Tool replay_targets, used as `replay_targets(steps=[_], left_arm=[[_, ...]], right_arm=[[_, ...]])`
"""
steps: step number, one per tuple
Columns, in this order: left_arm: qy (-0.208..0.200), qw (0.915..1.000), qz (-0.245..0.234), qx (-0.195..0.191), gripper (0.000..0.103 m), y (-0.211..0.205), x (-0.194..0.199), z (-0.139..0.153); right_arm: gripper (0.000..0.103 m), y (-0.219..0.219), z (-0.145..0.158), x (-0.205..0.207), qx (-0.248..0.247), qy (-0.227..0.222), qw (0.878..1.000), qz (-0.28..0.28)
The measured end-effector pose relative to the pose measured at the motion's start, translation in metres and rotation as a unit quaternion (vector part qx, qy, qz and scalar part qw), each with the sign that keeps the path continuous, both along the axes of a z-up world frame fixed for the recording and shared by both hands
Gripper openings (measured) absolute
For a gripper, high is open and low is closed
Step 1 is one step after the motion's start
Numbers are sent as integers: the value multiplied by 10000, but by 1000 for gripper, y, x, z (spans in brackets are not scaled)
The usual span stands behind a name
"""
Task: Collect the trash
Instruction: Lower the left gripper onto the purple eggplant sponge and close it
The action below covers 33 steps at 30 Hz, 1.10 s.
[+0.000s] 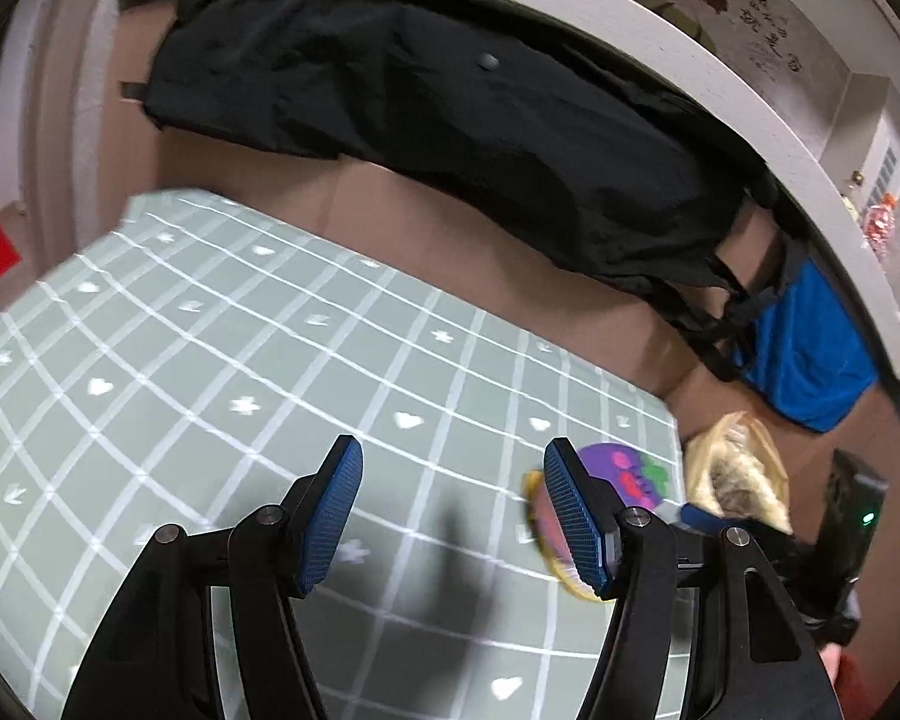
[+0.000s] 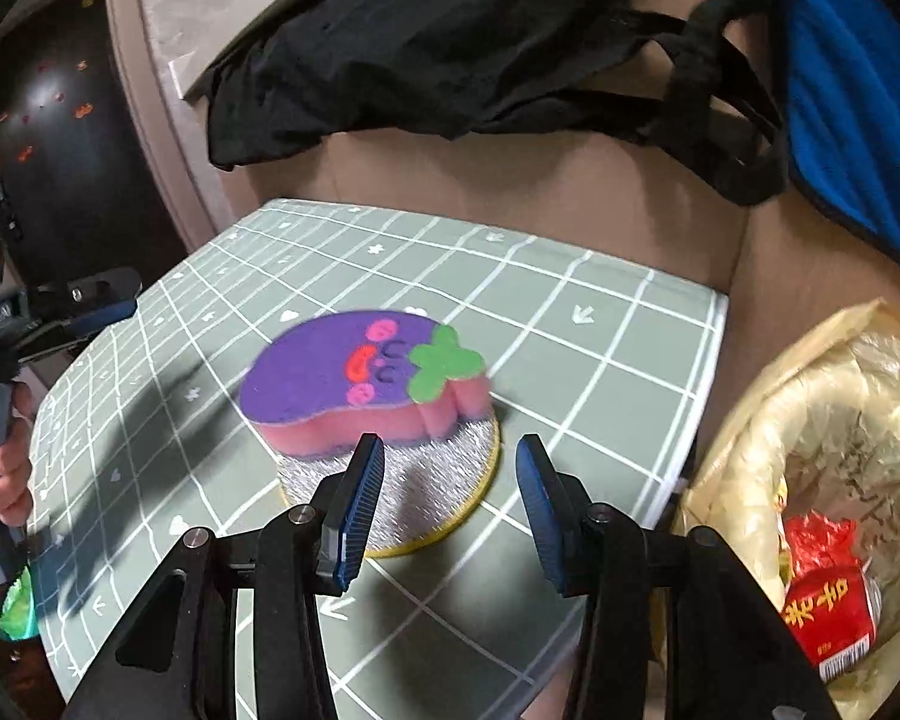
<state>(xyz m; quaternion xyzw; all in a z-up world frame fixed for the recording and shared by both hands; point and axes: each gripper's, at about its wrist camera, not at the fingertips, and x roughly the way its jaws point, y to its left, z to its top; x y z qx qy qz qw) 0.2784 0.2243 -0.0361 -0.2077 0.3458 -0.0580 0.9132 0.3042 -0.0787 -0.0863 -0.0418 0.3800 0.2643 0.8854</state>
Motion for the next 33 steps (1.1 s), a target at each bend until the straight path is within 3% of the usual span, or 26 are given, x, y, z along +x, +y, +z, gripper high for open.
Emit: replay_targets(steps=[5,8,11,16,20,24,25,26,27,28,31,33], left_arm=[[397,9929,-776,-811,64,-26,32,-18],[636,9914,-922,-674,63,-50,53,-29],[825,9927,-750,-450,64,-63,69,-41],[1029,9896,-632,-779,64,-73,75,-56],[1127,9889,-499,-828,62,-72,74,-57],[1032,9894,-586,-832,43,-76,69,-50],[942,9911,-595,-734,27,-76,65,-46],[884,9922,-593,-652,25,-76,64,-42],[769,9942,-570,-494,11,-74,60,-35],[685,9955,-533,-370,6,-72,57,-30],[356,9989,-292,-9,6,-58,45,-11],[295,9993,-220,-75,6,-47,39,-6]], right_arm=[[44,-18,-6,-8,186,46,9997,-149],[44,-30,-8,-16,204,-27,9995,-223],[44,-41,-9,-22,283,-12,9992,-265],[44,-62,-14,-29,496,94,9977,-445],[44,-70,-13,-26,647,120,9964,-530],[44,-61,-11,-21,727,164,9965,-372],[44,-57,-11,-19,718,182,9967,-337],[44,-53,-11,-17,711,222,9968,-276],[44,-48,-10,-15,699,274,9970,-204],[44,-44,-10,-13,685,326,9970,-119],[44,-29,-9,-5,623,421,9972,63],[44,-20,-9,2,519,469,9975,116]])
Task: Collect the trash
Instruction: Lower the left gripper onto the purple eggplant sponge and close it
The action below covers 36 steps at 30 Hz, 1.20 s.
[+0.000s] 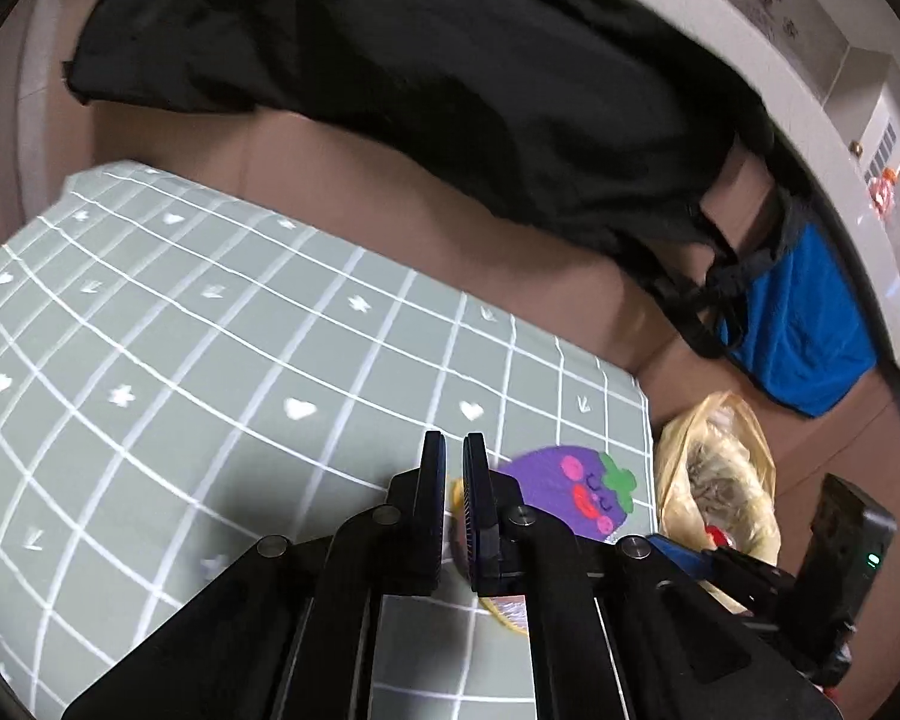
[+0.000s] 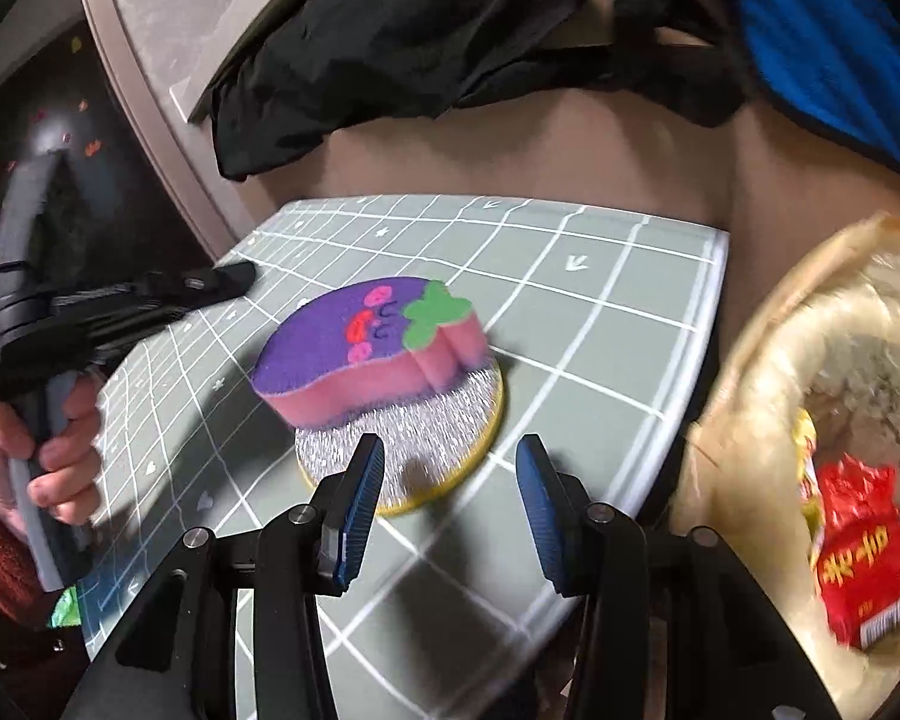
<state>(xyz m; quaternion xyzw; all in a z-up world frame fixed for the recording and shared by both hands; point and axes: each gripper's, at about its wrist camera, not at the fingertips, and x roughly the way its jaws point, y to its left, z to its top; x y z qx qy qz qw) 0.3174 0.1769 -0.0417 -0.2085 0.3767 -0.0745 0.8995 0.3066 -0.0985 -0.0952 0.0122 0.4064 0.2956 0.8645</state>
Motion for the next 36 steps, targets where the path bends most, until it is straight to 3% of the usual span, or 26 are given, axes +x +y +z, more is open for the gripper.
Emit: replay_targets(steps=[3,6,10,16,24,30,36], left_arm=[[87,9994,-98,-318,12,13,-4,-3],[227,9977,-180,-606,40,19,-7,-12],[331,9954,-109,-893,48,25,-6,-22],[281,9956,62,-894,50,41,-9,-22],[390,9918,204,-1199,52,65,-12,-27],[404,9917,-8,-1222,55,44,-1,-29],[481,9969,-263,-566,56,2,21,-32]], right_arm=[[44,10,-1,10,-145,-11,9999,-18],[44,13,-3,16,-188,7,9998,-110],[44,17,-5,17,-324,-59,9994,-136],[44,43,4,32,-649,-233,9976,34],[44,80,17,46,-451,-268,9969,589],[44,48,9,31,-469,-235,9980,350],[44,15,5,4,-341,-266,9989,196]])
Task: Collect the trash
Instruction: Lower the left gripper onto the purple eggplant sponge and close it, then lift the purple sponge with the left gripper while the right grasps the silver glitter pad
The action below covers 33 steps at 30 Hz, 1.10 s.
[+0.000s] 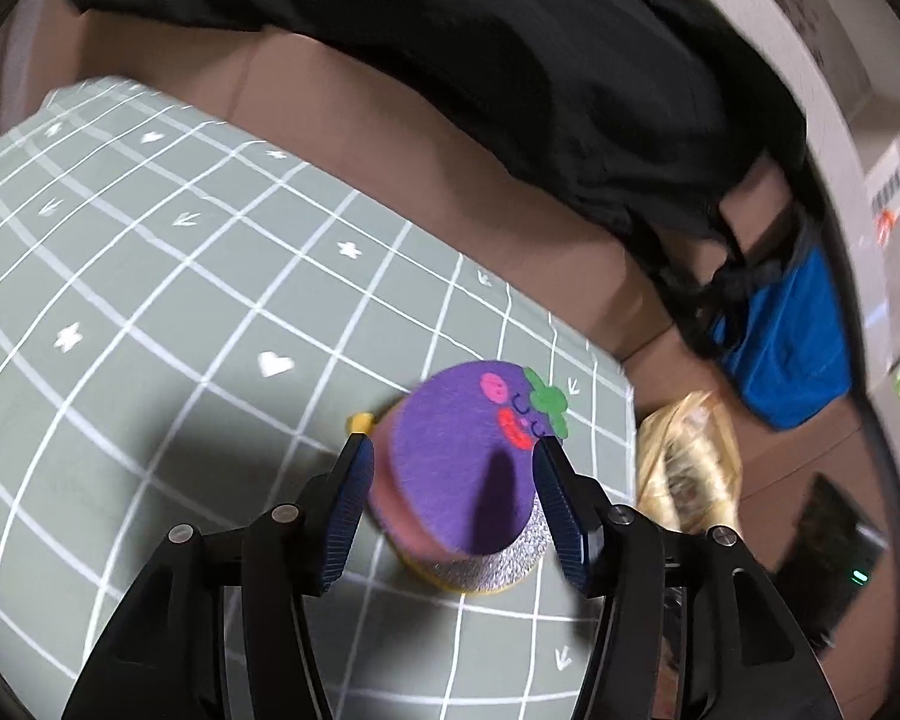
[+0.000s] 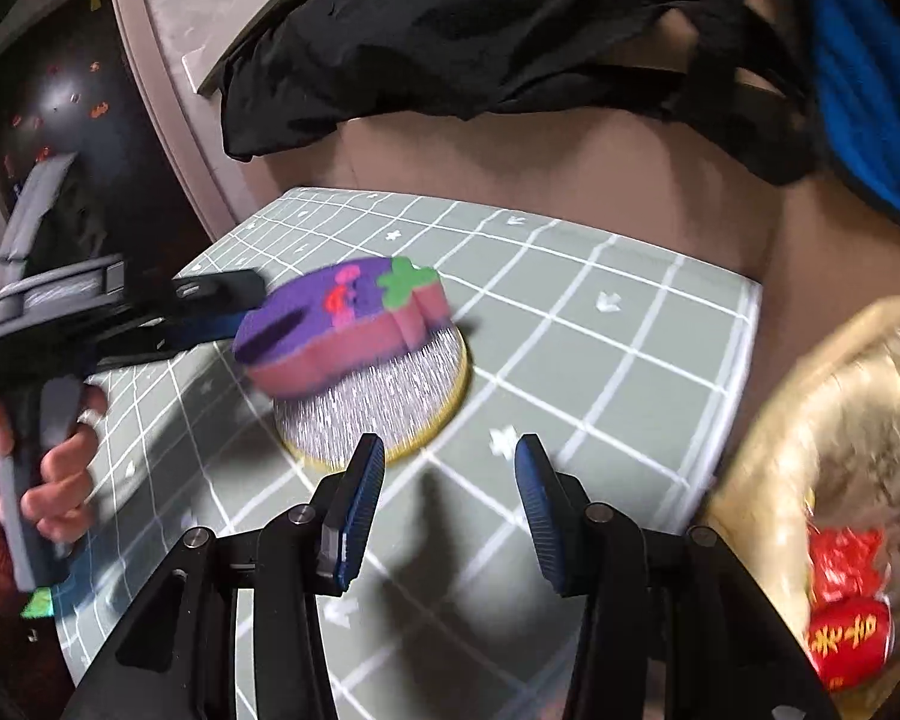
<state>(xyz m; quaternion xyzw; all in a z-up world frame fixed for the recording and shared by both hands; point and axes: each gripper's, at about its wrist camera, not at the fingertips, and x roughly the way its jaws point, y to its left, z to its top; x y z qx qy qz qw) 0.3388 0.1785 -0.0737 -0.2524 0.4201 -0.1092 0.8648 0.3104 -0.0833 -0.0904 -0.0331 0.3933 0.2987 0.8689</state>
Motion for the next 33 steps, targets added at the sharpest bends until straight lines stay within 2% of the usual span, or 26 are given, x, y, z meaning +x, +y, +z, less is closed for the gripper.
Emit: replay_targets(steps=[4,7,10,13,16,19,22,26,29,31,33], left_arm=[[-179,9971,18,744,56,-24,4,-2],[-361,9931,10,1116,58,-35,5,-3],[-380,9912,11,1271,59,-39,9,-2],[-351,9915,-8,1249,59,-41,7,-1],[-296,9908,-383,1261,59,-47,4,0],[-464,9837,-769,1557,59,-55,-2,2],[-622,9781,-941,1752,60,-59,-9,1],[-555,9814,-852,1628,61,-57,-8,0],[-298,9878,-708,1354,67,-51,-2,-4],[45,9917,-843,968,76,-49,3,-12],[334,9921,-984,706,76,-52,6,-22]], right_arm=[[44,-17,2,-16,23,-156,9998,-94],[44,-26,3,-22,96,-201,9996,-194],[44,-35,1,-24,173,-199,9993,-270],[44,-43,0,-26,275,-193,9989,-336],[44,-50,-2,-27,380,-178,9983,-415],[44,-57,-5,-28,482,-97,9976,-487],[44,-63,-8,-25,625,0,9965,-557],[44,-65,-12,-24,712,73,9955,-614],[44,-64,-13,-26,696,74,9959,-573],[44,-60,-13,-28,647,50,9965,-525],[44,-58,-13,-28,617,26,9969,-497]])
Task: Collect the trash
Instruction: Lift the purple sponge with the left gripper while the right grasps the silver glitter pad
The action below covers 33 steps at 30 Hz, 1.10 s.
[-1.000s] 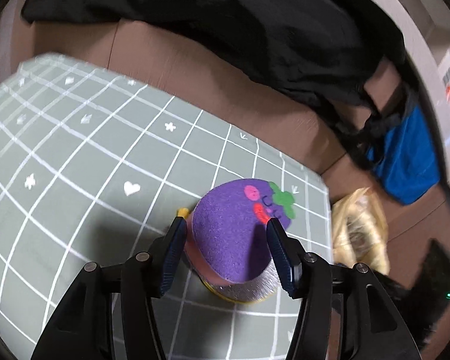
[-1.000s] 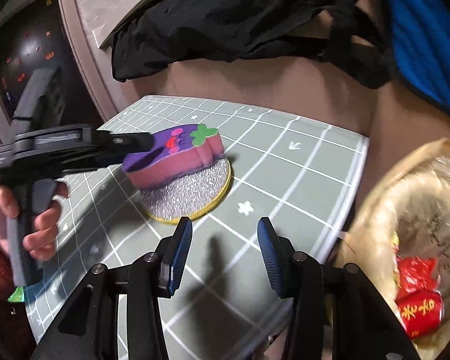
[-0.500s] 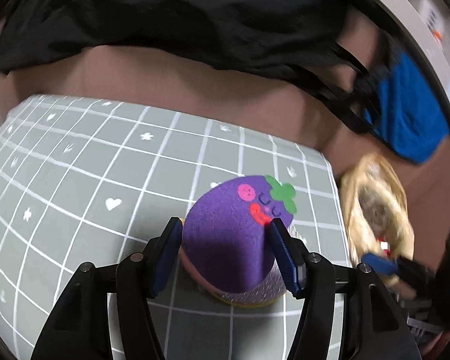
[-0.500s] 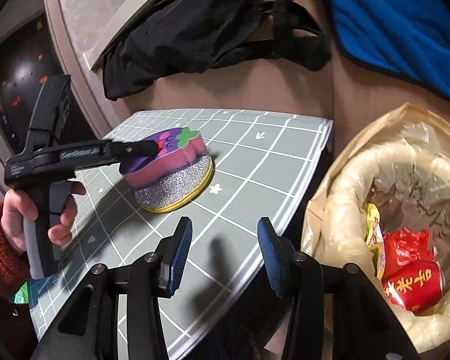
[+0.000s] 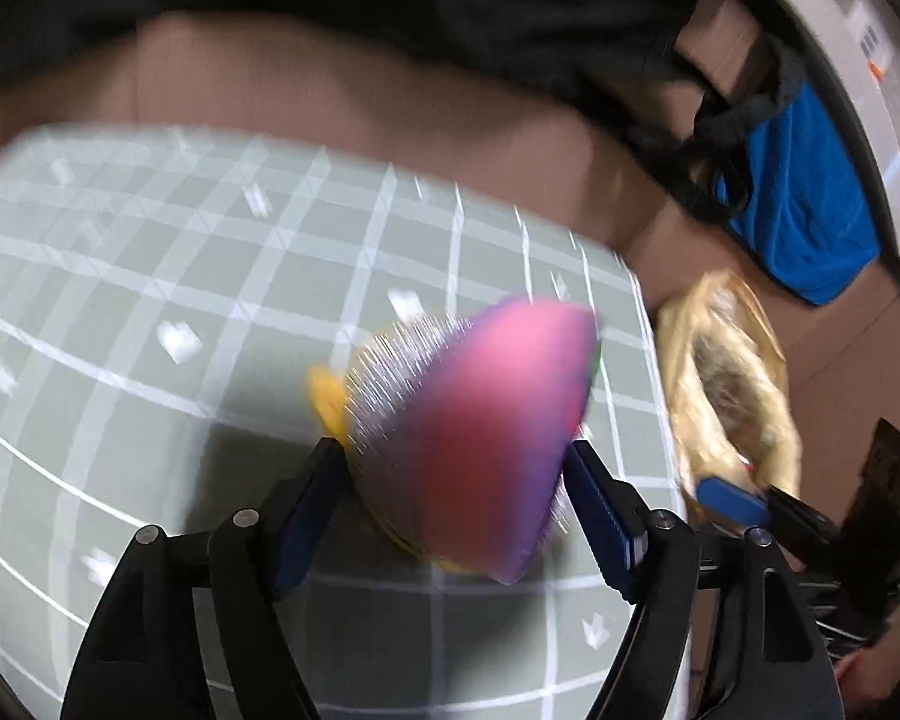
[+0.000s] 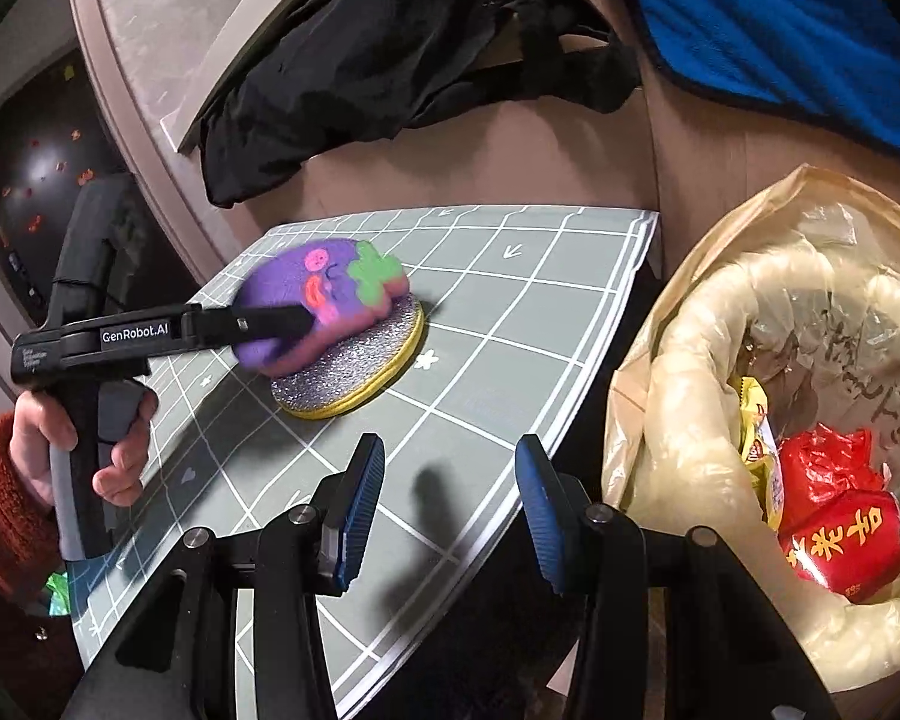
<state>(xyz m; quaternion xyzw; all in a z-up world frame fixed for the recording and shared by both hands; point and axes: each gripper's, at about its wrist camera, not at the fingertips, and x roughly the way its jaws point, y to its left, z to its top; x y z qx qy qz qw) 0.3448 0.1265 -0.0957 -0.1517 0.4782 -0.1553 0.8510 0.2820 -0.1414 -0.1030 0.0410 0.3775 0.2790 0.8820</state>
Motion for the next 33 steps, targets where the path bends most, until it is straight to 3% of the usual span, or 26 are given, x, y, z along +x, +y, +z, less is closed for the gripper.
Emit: replay_targets(steps=[4,7,13,18,22,26,33], left_arm=[[-629,9972,202,364,55,-7,-13,16],[-713,9964,208,420,51,-7,-16,24],[-1266,9895,403,572,36,7,-36,47],[-1494,9848,822,320,35,39,-49,63],[-1587,9797,1147,436,35,70,-61,73],[-1614,9753,1365,642,35,100,-79,74],[-1535,9746,1507,618,35,131,-111,64]], right_arm=[[44,2,2,-2,-52,-53,10000,3],[44,2,3,-2,-143,-86,9999,-3],[44,3,7,3,-87,-23,9999,67],[44,28,17,22,-176,58,9984,528],[44,60,14,47,-257,305,9957,833],[44,84,5,70,-666,354,9939,801],[44,101,-5,105,-707,637,9933,649]])
